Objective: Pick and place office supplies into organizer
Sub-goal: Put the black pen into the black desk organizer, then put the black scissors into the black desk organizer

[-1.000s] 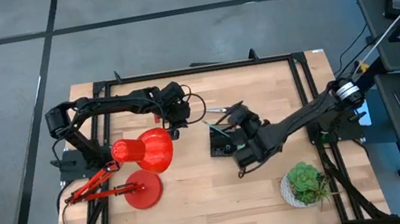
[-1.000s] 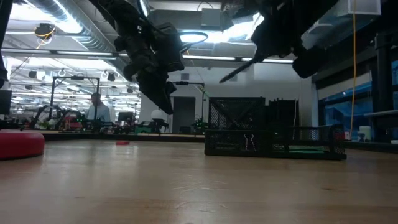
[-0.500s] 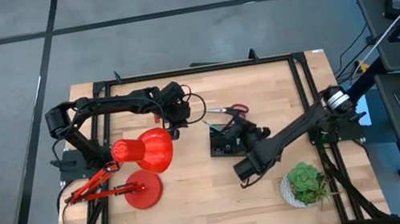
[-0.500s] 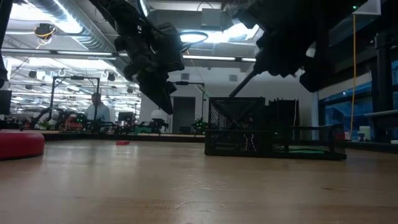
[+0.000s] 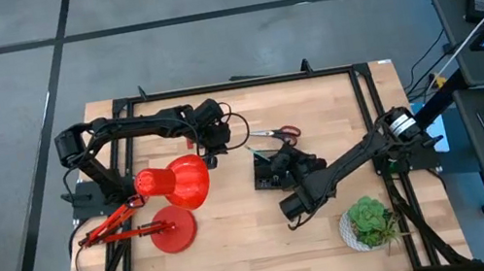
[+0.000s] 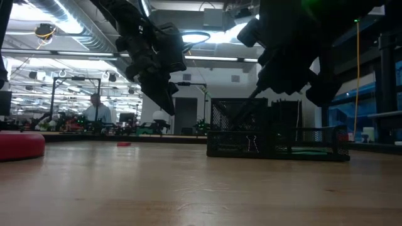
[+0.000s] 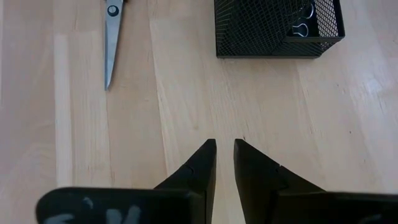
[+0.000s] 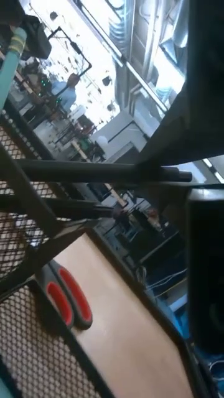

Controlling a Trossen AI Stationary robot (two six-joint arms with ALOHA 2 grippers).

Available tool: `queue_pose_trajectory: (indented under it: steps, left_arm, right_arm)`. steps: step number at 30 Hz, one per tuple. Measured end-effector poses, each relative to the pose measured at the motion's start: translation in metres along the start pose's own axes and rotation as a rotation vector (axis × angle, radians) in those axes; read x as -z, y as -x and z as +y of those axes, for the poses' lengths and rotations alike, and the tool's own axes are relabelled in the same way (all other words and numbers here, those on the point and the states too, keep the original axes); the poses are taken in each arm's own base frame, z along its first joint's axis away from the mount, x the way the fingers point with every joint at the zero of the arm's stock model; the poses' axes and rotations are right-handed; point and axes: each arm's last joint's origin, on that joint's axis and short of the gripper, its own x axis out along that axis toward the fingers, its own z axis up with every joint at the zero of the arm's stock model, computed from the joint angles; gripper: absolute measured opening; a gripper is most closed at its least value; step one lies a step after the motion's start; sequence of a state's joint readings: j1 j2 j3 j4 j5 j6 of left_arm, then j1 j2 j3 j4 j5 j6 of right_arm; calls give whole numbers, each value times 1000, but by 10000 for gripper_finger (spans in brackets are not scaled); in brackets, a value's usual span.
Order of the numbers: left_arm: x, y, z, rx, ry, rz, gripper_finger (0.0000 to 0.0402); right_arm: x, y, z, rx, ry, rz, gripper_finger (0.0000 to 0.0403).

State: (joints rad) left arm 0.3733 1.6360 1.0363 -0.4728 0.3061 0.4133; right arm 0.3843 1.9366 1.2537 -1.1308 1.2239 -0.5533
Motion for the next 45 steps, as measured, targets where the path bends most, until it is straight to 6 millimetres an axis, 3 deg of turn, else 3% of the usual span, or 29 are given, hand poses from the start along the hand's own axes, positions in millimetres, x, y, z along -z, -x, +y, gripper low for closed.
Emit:
queue_pose_trajectory:
  steps: [15,27,37,41,45]
  left_arm:
    - [0,0,0,0,0,0,53]
    - [0,0,0,0,0,0,53]
    - [0,0,0,0,-11,0,54]
    - [0,0,0,0,-11,0,54]
    - [0,0,1,-1,-10,1,54]
  right_arm:
    - [-1,0,0,-10,-65,-10,42]
    - [-1,0,0,-11,-58,-8,101]
    - [-1,3,1,-4,-61,-14,110]
    - [9,11,-2,7,-199,-29,110]
    - [33,22,-8,3,-396,-47,110]
